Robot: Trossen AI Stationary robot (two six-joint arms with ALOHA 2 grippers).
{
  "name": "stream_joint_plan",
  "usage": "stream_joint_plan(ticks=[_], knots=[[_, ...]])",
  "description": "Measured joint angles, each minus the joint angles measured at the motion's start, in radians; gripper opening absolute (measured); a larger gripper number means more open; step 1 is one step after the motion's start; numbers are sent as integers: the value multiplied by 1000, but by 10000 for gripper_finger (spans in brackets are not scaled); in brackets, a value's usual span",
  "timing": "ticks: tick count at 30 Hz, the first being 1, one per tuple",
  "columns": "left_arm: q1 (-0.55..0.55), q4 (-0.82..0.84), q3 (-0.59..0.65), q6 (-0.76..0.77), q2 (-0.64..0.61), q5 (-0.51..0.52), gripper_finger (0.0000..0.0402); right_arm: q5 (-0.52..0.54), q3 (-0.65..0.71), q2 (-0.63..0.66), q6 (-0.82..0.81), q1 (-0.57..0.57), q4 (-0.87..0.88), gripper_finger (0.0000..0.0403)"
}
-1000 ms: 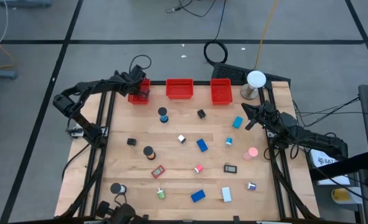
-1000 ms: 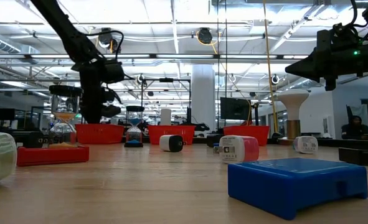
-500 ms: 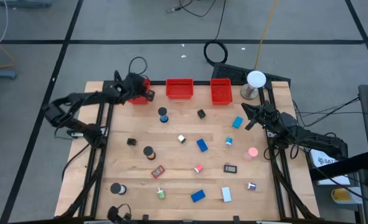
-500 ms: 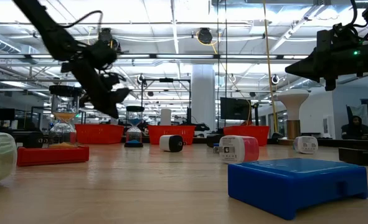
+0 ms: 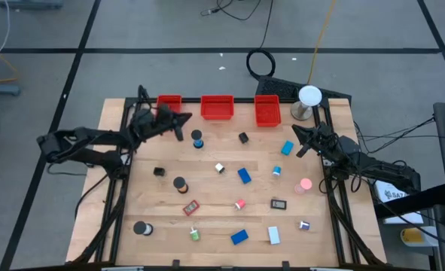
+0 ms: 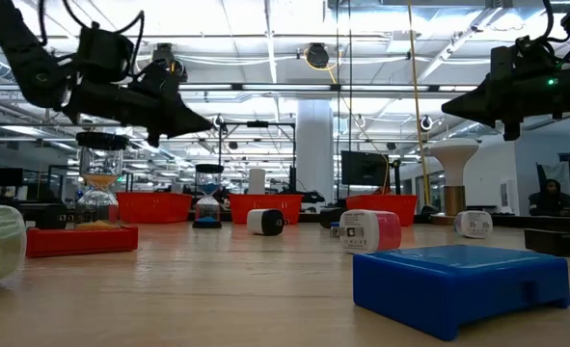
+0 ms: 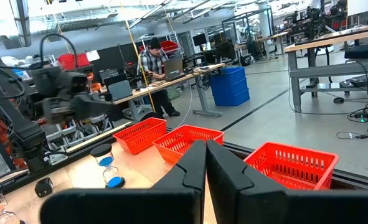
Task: Pick & Place Office items
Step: Put the black charger adapter into the right orange basket
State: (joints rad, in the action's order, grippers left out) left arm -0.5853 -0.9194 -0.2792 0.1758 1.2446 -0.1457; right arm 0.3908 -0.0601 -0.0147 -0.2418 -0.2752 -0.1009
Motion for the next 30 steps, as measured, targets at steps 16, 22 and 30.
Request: stream_joint_plan(ticks=[16,22,30], knots=[[253,-71,18,-91,0,68,10,0,0,0,0,0,0,4],[292,-78,18,-91,0,69,10,0,0,0,0,0,0,4],[307,-77,18,-90,0,68,10,0,0,0,0,0,0,4]])
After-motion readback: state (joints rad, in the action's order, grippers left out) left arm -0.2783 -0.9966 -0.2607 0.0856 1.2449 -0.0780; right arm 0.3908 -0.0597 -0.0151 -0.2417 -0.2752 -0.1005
